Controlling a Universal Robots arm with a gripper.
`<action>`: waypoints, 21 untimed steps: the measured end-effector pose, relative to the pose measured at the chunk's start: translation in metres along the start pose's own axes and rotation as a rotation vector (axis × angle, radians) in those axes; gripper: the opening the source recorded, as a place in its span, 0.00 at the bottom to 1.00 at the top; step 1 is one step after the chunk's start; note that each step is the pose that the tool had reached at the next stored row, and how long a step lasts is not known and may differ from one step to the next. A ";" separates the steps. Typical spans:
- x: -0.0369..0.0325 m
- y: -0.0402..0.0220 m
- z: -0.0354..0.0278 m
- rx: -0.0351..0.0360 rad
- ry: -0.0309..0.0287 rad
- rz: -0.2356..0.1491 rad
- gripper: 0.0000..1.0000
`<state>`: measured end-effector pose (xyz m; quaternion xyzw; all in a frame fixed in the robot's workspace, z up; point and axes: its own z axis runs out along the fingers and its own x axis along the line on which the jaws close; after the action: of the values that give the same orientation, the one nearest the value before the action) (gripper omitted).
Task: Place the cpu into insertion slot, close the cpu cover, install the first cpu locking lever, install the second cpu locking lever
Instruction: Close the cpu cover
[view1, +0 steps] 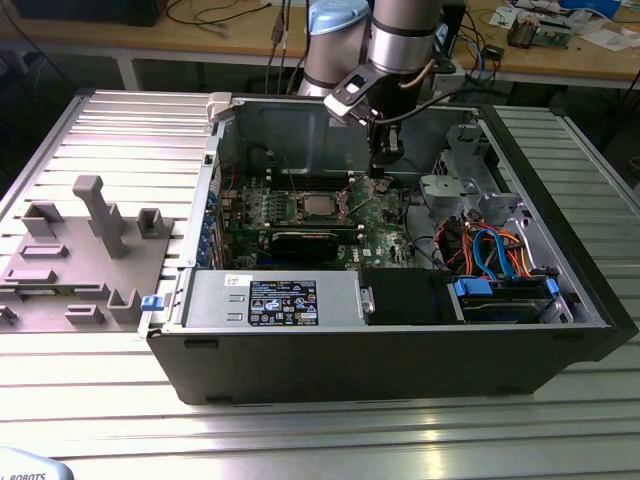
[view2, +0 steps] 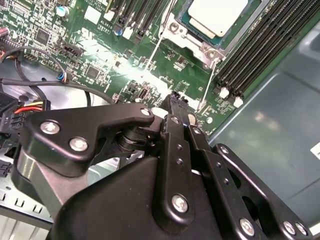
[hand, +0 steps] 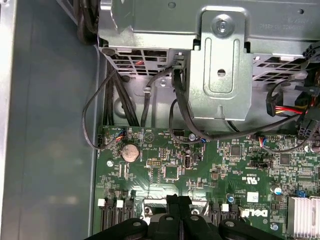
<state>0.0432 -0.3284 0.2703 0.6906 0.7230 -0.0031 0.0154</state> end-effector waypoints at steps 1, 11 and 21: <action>-0.0001 0.0010 0.0002 0.0002 0.0000 0.000 0.11; -0.0003 0.0084 0.0020 0.0012 0.0000 0.000 0.11; -0.0004 0.0157 0.0072 0.0037 0.0002 0.000 0.11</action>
<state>0.0590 -0.3283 0.2634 0.6907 0.7230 -0.0043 0.0140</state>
